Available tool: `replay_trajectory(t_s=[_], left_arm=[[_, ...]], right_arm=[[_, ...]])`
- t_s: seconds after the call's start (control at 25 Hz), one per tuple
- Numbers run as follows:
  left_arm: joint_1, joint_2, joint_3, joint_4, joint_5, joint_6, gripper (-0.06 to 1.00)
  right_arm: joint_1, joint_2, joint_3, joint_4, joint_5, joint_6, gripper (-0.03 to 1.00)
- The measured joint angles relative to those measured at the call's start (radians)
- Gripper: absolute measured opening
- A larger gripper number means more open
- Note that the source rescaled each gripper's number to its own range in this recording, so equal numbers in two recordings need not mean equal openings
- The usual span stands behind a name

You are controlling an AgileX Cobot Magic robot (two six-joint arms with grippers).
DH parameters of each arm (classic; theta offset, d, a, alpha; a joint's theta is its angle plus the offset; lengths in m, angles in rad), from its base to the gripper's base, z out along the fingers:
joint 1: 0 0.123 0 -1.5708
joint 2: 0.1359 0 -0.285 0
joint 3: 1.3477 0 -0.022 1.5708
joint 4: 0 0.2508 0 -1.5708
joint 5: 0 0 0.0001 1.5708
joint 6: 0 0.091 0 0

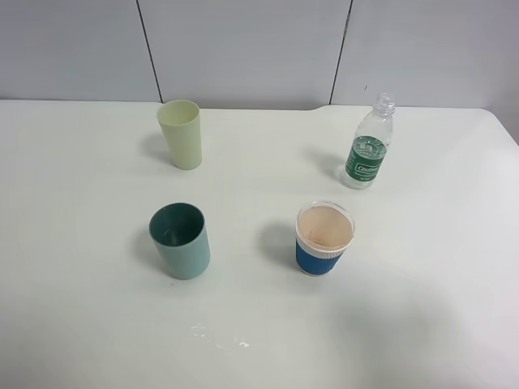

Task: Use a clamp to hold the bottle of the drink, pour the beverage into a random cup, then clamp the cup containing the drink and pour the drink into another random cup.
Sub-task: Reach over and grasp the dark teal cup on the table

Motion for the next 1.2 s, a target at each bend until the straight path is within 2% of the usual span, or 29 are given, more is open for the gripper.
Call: replay_trajectory(t_s=[1.2], left_arm=[[0.000,0.003,0.000,0.000,0.000,0.000,1.00]], right_arm=[[0.000,0.000,0.000,0.000,0.000,0.000,1.00]])
